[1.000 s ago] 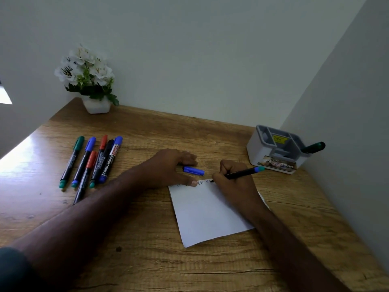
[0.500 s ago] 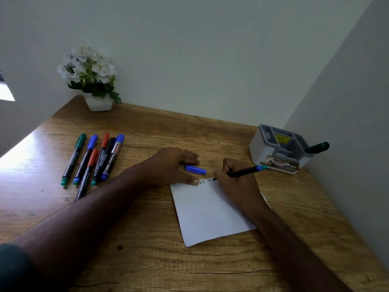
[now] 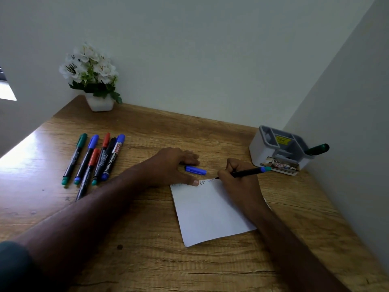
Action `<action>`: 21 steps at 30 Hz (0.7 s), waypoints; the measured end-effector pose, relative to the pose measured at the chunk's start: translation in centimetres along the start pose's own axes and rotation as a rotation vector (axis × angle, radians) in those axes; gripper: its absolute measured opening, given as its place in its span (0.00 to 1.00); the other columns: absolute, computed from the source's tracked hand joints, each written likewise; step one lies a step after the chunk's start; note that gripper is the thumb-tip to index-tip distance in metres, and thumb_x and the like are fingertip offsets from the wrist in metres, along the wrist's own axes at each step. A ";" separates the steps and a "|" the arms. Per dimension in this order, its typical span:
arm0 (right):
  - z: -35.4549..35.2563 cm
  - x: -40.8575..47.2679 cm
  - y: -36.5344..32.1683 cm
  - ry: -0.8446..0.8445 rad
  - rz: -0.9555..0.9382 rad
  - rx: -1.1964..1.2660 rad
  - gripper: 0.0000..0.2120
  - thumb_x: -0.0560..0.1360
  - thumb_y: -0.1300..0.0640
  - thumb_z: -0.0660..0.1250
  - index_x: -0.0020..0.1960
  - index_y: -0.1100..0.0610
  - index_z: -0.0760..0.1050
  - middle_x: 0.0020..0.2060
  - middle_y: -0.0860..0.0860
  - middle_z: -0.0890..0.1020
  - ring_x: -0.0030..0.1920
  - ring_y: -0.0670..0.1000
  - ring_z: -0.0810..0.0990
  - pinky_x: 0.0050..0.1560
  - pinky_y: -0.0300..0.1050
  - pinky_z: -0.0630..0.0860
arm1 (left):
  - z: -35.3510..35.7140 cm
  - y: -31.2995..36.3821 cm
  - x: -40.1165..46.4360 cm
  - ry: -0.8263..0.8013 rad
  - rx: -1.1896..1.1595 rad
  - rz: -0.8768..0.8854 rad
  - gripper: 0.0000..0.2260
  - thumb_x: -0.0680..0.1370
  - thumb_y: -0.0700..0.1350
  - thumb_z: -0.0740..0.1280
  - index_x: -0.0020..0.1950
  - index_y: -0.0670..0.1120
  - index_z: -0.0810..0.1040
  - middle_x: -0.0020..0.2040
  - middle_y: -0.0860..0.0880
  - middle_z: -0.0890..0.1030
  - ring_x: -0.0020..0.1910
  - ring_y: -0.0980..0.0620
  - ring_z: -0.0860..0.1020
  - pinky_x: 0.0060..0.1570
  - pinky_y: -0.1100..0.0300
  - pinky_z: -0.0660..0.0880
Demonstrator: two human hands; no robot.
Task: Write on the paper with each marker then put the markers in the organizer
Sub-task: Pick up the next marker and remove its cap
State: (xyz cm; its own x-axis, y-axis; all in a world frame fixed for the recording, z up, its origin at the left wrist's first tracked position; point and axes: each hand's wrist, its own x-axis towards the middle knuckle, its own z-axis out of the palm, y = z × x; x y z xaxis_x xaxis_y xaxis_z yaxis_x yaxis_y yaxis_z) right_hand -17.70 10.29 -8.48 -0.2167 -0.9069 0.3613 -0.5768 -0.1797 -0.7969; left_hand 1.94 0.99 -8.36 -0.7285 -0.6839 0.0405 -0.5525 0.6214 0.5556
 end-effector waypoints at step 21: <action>0.0 0.0 0.0 -0.013 0.010 0.012 0.17 0.69 0.69 0.66 0.28 0.58 0.63 0.24 0.47 0.66 0.28 0.44 0.64 0.28 0.36 0.61 | 0.0 0.0 -0.1 0.007 -0.004 0.006 0.30 0.71 0.61 0.72 0.71 0.53 0.72 0.74 0.57 0.67 0.74 0.56 0.63 0.74 0.51 0.58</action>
State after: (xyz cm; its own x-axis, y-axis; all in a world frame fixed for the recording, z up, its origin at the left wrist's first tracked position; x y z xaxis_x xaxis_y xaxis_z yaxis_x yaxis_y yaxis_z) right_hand -17.70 10.31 -8.45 -0.2125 -0.9135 0.3470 -0.5653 -0.1748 -0.8062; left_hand 2.04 1.07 -8.38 -0.7291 -0.6826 0.0495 -0.5464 0.6242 0.5584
